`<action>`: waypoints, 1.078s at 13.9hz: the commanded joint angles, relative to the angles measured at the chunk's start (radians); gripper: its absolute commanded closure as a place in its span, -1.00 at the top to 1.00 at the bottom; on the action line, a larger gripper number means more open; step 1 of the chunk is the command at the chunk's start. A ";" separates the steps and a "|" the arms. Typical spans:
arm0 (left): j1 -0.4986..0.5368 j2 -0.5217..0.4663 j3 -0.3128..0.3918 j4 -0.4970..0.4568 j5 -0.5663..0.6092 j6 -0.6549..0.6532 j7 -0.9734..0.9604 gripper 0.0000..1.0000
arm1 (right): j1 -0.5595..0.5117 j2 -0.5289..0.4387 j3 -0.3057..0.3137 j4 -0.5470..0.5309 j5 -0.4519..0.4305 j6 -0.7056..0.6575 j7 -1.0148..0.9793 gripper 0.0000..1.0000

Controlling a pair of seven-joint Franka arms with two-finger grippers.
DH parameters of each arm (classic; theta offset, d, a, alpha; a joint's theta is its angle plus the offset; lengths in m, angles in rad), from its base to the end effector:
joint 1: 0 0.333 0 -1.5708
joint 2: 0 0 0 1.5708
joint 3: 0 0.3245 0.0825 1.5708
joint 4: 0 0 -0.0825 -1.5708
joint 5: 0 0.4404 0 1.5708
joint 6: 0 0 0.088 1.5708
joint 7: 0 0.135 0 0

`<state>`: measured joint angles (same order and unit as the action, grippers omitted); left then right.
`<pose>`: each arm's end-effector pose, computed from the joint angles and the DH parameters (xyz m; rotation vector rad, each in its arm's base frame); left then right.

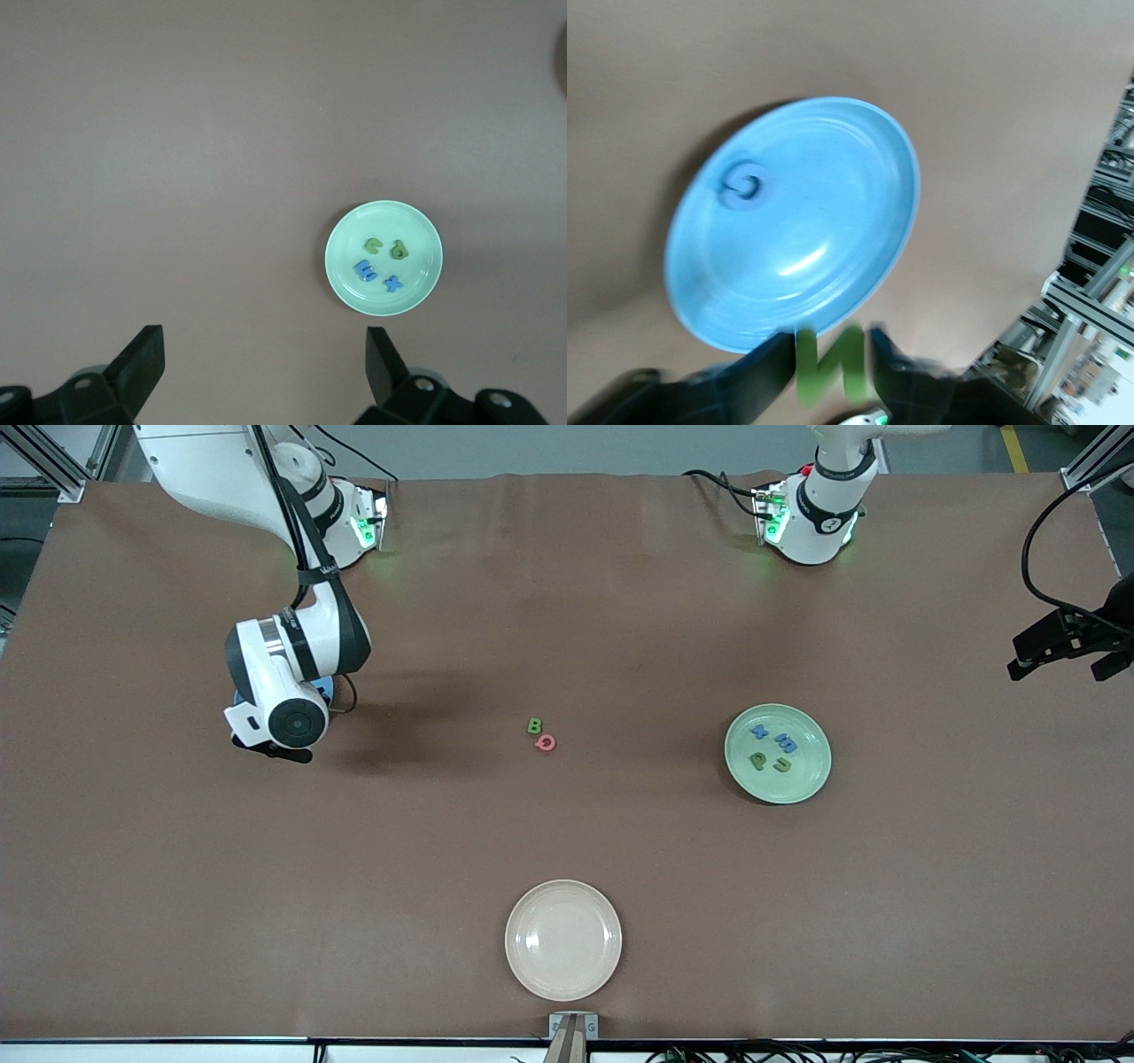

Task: Sort uppercase to blue plate, lowercase to green plate
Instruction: 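Carry the N over the blue plate and open the right gripper, then move the right gripper down to the green B beside the pink Q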

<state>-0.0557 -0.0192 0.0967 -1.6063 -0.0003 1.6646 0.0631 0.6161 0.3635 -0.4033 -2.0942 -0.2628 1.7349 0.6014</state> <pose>0.6156 0.0257 0.6065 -3.1372 0.0346 -0.1215 0.5169 0.0705 0.1806 2.4223 -0.3379 -0.6342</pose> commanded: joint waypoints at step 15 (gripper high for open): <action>-0.009 -0.018 -0.002 0.029 0.010 0.004 0.017 1.00 | 0.328 0.043 0.017 0.069 0.451 0.520 0.417 1.00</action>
<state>-0.0591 -0.0251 0.0922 -1.5780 -0.0004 1.6669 0.0631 0.8787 0.3690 -0.3754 -2.0205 0.1533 2.1690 0.9852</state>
